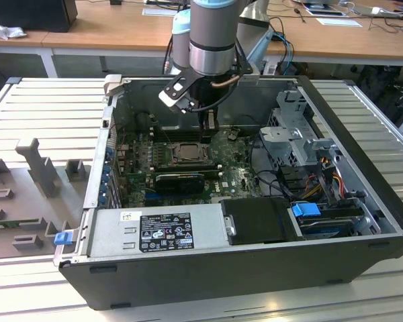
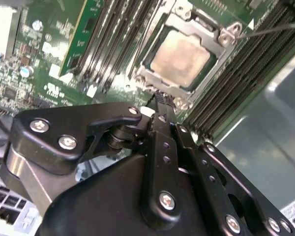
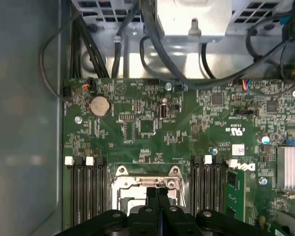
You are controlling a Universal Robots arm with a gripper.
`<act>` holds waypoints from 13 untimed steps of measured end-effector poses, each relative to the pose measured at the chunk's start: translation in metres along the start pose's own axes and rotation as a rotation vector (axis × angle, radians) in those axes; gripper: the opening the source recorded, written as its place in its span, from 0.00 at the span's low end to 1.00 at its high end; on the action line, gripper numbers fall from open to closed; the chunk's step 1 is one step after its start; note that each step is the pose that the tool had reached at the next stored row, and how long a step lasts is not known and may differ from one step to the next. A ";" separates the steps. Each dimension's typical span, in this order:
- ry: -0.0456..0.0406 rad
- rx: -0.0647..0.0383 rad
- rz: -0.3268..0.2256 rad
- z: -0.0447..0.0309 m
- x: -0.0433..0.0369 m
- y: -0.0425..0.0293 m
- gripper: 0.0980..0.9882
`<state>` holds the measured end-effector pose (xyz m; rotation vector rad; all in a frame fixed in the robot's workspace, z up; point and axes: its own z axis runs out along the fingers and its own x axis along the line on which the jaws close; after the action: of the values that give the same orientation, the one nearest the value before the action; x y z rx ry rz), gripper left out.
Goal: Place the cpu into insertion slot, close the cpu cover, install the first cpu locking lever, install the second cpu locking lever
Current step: 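Close the cpu cover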
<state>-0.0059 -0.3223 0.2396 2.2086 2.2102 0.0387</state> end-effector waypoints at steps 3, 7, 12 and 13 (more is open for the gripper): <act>0.0013 0.000 -0.023 0.0055 0.0000 -0.0030 0.01; 0.0014 0.000 -0.026 0.0054 0.0002 -0.0101 0.01; 0.0014 0.000 -0.026 0.0051 0.0010 -0.0252 0.01; 0.0014 0.000 -0.026 0.0050 0.0010 -0.0270 0.01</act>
<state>-0.0327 -0.3212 0.2338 2.1803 2.2395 0.0395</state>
